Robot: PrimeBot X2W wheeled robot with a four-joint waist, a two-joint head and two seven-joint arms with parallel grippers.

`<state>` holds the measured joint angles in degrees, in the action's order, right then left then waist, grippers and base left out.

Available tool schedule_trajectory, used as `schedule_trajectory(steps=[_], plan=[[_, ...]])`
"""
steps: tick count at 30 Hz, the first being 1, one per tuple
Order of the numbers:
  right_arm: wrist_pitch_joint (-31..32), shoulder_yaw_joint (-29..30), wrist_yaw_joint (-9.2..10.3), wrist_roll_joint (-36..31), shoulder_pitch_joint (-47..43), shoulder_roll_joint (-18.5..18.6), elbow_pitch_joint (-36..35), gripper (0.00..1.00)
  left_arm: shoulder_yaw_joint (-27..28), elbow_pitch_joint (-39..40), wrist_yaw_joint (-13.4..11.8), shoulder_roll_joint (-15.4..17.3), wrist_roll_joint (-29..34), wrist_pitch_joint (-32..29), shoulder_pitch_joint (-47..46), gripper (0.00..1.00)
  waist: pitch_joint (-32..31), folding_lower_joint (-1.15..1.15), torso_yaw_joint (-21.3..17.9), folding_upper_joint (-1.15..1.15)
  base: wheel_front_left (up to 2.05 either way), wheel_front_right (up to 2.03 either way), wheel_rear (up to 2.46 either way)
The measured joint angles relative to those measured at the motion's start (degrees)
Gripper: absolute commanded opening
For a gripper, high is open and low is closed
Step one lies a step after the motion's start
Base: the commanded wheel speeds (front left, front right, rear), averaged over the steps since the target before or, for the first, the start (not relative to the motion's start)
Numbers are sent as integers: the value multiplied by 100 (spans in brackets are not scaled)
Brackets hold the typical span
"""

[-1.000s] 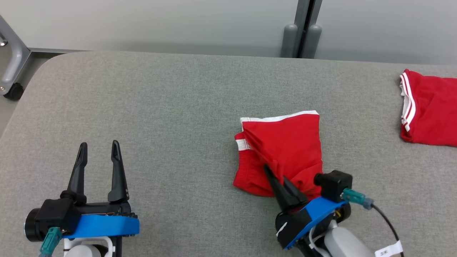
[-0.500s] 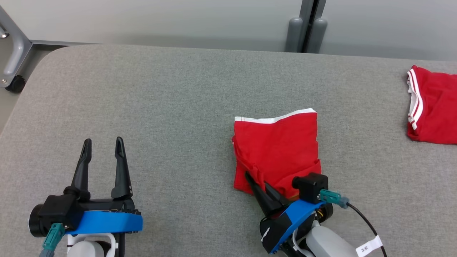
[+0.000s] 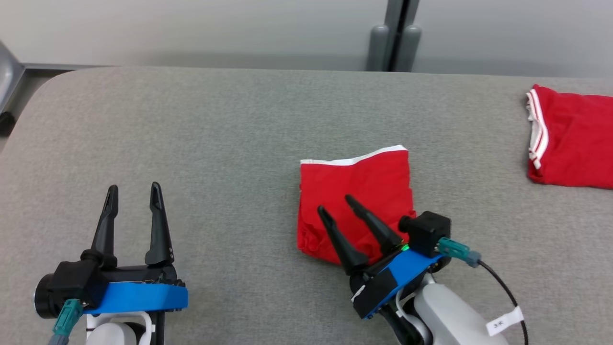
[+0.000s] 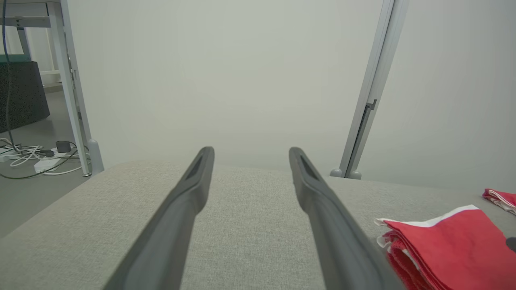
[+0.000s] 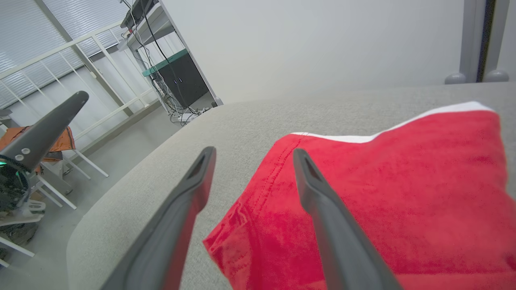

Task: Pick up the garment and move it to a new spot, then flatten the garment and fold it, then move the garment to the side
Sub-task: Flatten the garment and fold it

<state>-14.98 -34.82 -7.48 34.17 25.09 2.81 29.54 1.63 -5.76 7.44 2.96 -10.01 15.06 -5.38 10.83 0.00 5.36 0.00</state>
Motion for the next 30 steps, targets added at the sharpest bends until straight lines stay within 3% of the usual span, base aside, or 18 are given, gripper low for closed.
schedule_trajectory(steps=[9,17,30], plan=[[-2,1332,0,-1154,-441,4,-818,100,116,5,0,-1,103,0,65,100,-165,0,-420,0,0,0,0],[-5,2462,0,-1649,-951,4,-1315,100,303,-49,0,40,204,0,185,100,-381,0,-768,0,0,0,0],[-4,3209,0,-2083,-1631,5,-1575,100,336,-111,-35,45,365,0,720,100,-779,0,-905,0,0,0,0]])
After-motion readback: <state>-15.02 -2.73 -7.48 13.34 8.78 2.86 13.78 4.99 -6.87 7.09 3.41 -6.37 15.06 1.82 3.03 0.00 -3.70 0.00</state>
